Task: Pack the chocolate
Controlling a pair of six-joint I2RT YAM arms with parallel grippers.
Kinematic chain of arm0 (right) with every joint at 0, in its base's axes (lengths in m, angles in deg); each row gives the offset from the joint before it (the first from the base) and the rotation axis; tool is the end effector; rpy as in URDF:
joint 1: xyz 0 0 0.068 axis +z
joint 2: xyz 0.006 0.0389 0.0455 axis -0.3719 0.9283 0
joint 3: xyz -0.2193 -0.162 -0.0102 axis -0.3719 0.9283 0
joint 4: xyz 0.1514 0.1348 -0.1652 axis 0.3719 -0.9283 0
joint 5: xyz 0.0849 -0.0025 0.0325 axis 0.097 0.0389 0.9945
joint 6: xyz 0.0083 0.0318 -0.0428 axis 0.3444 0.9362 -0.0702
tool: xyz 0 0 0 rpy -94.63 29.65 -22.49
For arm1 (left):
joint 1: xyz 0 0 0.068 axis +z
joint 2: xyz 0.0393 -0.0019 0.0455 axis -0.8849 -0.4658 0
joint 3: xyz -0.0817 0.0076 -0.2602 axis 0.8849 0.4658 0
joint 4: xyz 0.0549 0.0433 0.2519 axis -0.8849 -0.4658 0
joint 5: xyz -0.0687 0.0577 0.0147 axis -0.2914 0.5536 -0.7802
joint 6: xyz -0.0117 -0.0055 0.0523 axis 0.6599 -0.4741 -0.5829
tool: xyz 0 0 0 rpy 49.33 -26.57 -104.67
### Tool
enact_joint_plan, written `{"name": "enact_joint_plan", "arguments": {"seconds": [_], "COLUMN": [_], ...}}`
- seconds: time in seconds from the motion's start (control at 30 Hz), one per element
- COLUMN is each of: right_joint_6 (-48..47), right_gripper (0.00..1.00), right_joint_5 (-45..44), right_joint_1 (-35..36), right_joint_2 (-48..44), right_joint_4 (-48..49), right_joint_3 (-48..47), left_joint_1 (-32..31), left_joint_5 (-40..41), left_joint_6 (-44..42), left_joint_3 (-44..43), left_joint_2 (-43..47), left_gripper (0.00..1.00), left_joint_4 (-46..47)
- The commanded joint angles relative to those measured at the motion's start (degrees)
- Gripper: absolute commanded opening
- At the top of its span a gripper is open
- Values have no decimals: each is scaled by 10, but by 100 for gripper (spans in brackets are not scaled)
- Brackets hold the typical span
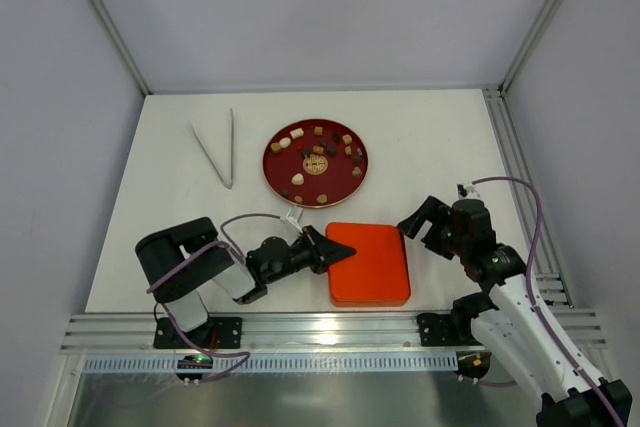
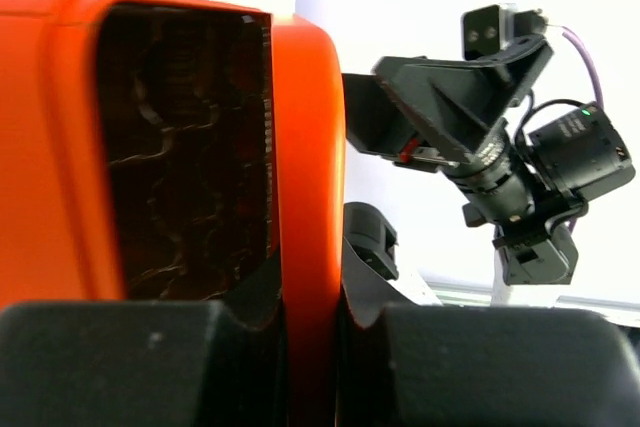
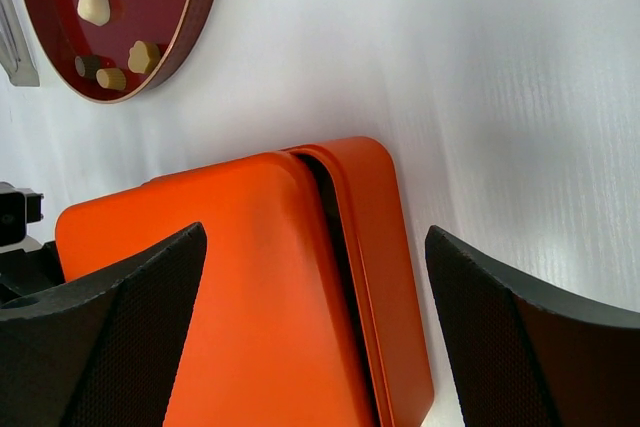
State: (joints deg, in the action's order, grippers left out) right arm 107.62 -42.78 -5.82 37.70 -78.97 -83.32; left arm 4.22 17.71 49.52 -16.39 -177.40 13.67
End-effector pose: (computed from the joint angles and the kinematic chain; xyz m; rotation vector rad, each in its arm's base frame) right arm 0.1348 0.0420 0.2180 0.4958 2.2834 0.6330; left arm 0.1336 -0.2182 0.1299 -0.5248 2.0552 -1.8510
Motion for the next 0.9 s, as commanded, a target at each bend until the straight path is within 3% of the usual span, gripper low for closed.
{"name": "enact_joint_plan", "arguments": {"seconds": [0.0, 0.37, 0.73, 0.87], "right_joint_6": [6, 5, 4, 5], "right_gripper": [90, 90, 90, 90], "right_joint_5": [-4, -7, -10, -10], "right_joint_1": [0, -1, -1, 0], "right_joint_2": [-7, -10, -16, -14], "right_joint_4": [25, 28, 28, 31], "right_joint_3": [2, 10, 14, 16], "left_joint_1": [-2, 0, 24, 35], "left_joint_5": [-1, -14, -36, -51], "left_joint_6": [16, 20, 26, 18], "left_joint_3": [18, 22, 39, 38], "left_joint_2": [-16, -30, -22, 16], "left_gripper": [15, 40, 55, 57], "left_joint_4": [128, 123, 113, 59]}}
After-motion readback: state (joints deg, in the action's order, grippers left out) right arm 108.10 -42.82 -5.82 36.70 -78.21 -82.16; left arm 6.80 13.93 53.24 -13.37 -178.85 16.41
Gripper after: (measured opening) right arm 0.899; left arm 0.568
